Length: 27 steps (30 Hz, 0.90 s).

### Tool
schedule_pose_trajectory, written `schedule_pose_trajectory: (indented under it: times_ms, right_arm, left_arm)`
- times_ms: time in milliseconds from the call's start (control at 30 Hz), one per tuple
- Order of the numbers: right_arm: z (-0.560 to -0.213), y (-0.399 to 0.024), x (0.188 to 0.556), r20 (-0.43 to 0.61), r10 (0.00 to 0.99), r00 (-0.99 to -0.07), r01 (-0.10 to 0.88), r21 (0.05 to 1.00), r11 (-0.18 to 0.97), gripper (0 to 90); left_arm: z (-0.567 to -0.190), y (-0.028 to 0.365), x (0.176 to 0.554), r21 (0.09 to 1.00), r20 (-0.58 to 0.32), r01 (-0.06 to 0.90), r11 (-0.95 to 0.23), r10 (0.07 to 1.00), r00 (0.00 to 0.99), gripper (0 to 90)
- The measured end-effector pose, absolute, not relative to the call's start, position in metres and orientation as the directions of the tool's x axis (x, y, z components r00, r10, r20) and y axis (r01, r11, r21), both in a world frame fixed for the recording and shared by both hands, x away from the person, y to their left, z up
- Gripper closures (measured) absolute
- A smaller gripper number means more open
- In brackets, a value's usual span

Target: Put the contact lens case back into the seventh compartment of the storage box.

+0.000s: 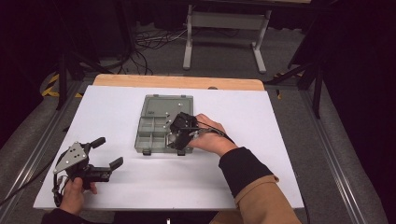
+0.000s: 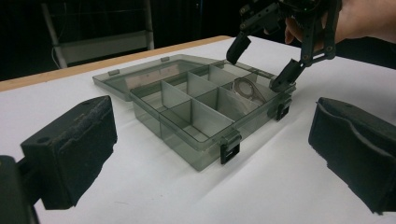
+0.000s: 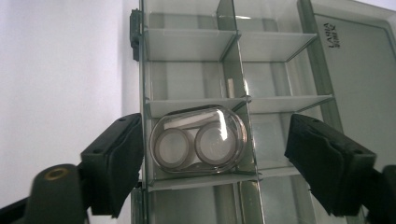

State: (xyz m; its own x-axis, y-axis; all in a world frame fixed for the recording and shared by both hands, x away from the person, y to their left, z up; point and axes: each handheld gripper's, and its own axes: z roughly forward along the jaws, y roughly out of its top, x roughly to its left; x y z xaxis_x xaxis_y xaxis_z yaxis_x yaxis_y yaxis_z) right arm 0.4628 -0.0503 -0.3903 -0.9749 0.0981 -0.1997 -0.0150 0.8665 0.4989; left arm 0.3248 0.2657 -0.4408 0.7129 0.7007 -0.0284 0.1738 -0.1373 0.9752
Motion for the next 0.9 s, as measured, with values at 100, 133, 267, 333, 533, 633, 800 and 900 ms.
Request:
schedule_pose_trajectory:
  times_ms: [100,133,267,333,533,633,800,900]
  right_arm:
    - [-0.386,-0.052,0.461,-0.208,0.106,-0.972,-0.016,0.513,0.858,14.1]
    - [-0.385,-0.052,0.461,-0.213,0.105,-0.971,-0.022,0.52,0.854,12.8]
    - [-0.377,-0.054,0.457,-0.222,0.119,-0.968,-0.023,0.55,0.835,8.6]
    - [-0.373,-0.055,0.454,-0.229,0.125,-0.965,-0.026,0.561,0.827,6.7]
    - [-0.365,-0.058,0.448,-0.237,0.127,-0.963,-0.035,0.58,0.814,5.8]
    - [-0.36,-0.061,0.444,-0.241,0.134,-0.961,-0.037,0.592,0.805,5.6]
    - [-0.355,-0.064,0.44,-0.247,0.132,-0.96,-0.045,0.601,0.798,5.6]
    - [-0.353,-0.065,0.437,-0.254,0.133,-0.958,-0.051,0.607,0.793,5.6]
  left_arm:
    - [-0.441,0.266,0.325,0.975,-0.028,0.174,-0.138,0.701,0.713,2.0]
    - [-0.441,0.266,0.325,0.975,-0.028,0.174,-0.138,0.701,0.713,2.0]
    - [-0.441,0.266,0.324,0.975,-0.027,0.174,-0.139,0.702,0.712,2.0]
    - [-0.441,0.266,0.324,0.975,-0.028,0.174,-0.138,0.702,0.712,2.0]
    - [-0.441,0.265,0.325,0.975,-0.024,0.172,-0.141,0.701,0.713,2.0]
    - [-0.441,0.265,0.326,0.976,-0.027,0.17,-0.135,0.703,0.711,2.0]
    - [-0.441,0.265,0.326,0.976,-0.024,0.169,-0.138,0.701,0.712,2.0]
    - [-0.441,0.265,0.325,0.976,-0.028,0.172,-0.135,0.702,0.712,2.0]
